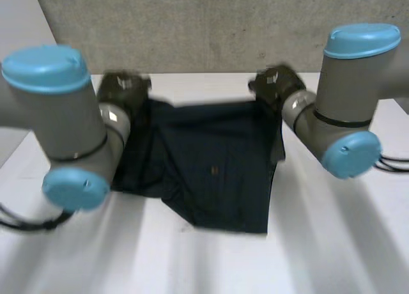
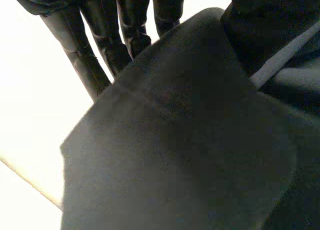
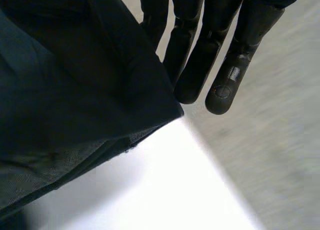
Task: Fold the shorts.
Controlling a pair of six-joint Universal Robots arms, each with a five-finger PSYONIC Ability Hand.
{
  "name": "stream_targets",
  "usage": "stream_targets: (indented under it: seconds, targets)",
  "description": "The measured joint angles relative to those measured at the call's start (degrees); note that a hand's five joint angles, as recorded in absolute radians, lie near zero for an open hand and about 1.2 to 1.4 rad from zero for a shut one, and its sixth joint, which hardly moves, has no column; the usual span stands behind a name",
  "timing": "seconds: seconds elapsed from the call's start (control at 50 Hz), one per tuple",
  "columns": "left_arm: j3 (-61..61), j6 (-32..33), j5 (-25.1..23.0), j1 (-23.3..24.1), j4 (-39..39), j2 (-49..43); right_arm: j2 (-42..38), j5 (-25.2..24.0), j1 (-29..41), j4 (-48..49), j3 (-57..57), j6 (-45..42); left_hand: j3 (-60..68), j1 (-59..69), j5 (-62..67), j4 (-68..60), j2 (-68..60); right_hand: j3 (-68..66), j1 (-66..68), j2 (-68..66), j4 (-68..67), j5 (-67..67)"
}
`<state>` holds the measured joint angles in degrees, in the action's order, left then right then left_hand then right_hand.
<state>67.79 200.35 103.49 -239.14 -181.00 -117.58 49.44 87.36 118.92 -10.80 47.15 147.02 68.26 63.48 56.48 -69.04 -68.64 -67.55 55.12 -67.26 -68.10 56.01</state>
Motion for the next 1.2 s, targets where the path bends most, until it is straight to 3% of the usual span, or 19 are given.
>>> stream_targets:
  seconds: [0.06,0.1,0.22,0.32,0.4,0.52,0.68,0.78,0.88,0.96,0.98,1.04,1.08,1.1,1.12,1.2]
  targets:
    - [-6.1,3.0,0.0,-1.4,-5.8,-1.0,-1.1,1.3,0.0,9.5,-3.6,-0.3,0.0,0.0,0.0,-0.1,0.0,0.0,0.0,0.0,-0.1,0.0]
    - [-11.0,5.2,0.1,-2.5,-12.9,-1.2,-0.6,2.3,0.0,20.9,-6.4,-0.5,0.0,0.0,0.0,-0.1,0.0,0.0,0.0,0.0,-0.2,0.0]
    - [-14.0,6.8,-0.1,-3.1,-24.6,1.3,3.7,2.7,0.0,32.7,-7.6,-0.5,0.0,0.0,0.0,-0.1,0.0,0.0,0.0,0.0,-0.2,0.0]
    - [-10.6,6.7,-0.5,-2.9,-26.4,4.8,7.2,1.8,0.0,30.1,-6.6,-0.4,0.0,0.0,0.0,-0.1,0.0,0.0,0.0,0.0,-0.2,0.0]
    - [-0.6,6.4,-1.0,-2.4,-23.9,10.9,12.0,-1.5,-0.1,15.9,-3.1,-0.3,0.1,0.0,0.0,-0.1,-0.1,-0.3,0.0,0.0,-0.2,0.1]
    - [12.1,6.1,-1.1,-1.0,-14.6,15.2,14.4,-4.7,-0.6,-4.6,4.0,-0.4,0.2,0.1,0.0,-0.1,-0.1,-0.5,0.0,0.0,-0.2,0.1]
    - [18.7,4.2,-0.5,2.4,0.0,12.6,13.8,-5.7,-0.7,-19.5,12.6,-1.4,-0.1,0.2,0.0,0.5,0.3,-0.5,0.0,0.0,-0.2,0.1]
    - [18.3,3.2,-0.2,3.3,5.2,8.0,10.9,-5.8,-0.6,-21.5,13.7,-3.1,-1.1,0.1,0.0,2.0,1.5,-0.5,0.0,0.0,-0.2,0.1]
    - [15.1,3.1,0.7,2.9,4.2,2.2,4.7,-5.6,-0.3,-18.4,10.2,-2.3,-8.1,-3.1,-5.8,8.6,8.6,-0.5,0.0,0.0,-0.2,0.1]
    - [12.6,3.5,1.3,2.3,0.9,-2.1,-0.9,-5.3,-0.2,-13.3,7.6,1.4,-18.9,-15.1,-17.1,19.8,19.4,-0.5,0.2,0.0,-0.2,0.1]
    - [12.3,3.5,1.4,2.2,0.3,-2.8,-1.6,-5.3,-0.2,-12.5,7.3,2.0,-28.7,-26.6,-27.1,29.9,29.9,-0.5,0.2,0.0,-0.2,0.1]
    - [10.8,4.3,1.7,1.8,-1.5,-5.7,-4.6,-4.8,-0.2,-8.2,6.7,5.3,-39.0,-35.3,-37.0,39.5,39.5,10.1,-10.4,10.5,10.3,-9.9]
    - [10.1,5.0,1.8,1.7,-2.0,-7.0,-5.2,-4.4,-0.3,-6.0,6.9,6.7,-43.4,-40.8,-42.2,44.8,44.8,33.7,-31.3,34.6,32.6,-31.3]
    - [9.8,5.7,1.9,1.6,-2.1,-7.6,-5.1,-4.3,-0.3,-5.1,7.2,7.3,-43.4,-40.8,-42.2,44.8,44.8,36.0,-34.1,38.1,36.0,-34.6]
    - [9.6,6.2,2.0,1.6,-2.0,-8.0,-4.8,-3.9,-0.5,-3.7,7.8,8.2,-55.1,-51.3,-53.4,56.3,55.8,48.8,-41.4,49.9,48.9,-46.5]
    - [9.5,7.5,2.3,1.6,-1.7,-8.0,-2.8,-3.2,-0.8,-1.1,9.9,9.5,-55.3,-51.3,-53.7,56.7,56.3,55.4,-43.2,54.5,54.5,-52.0]
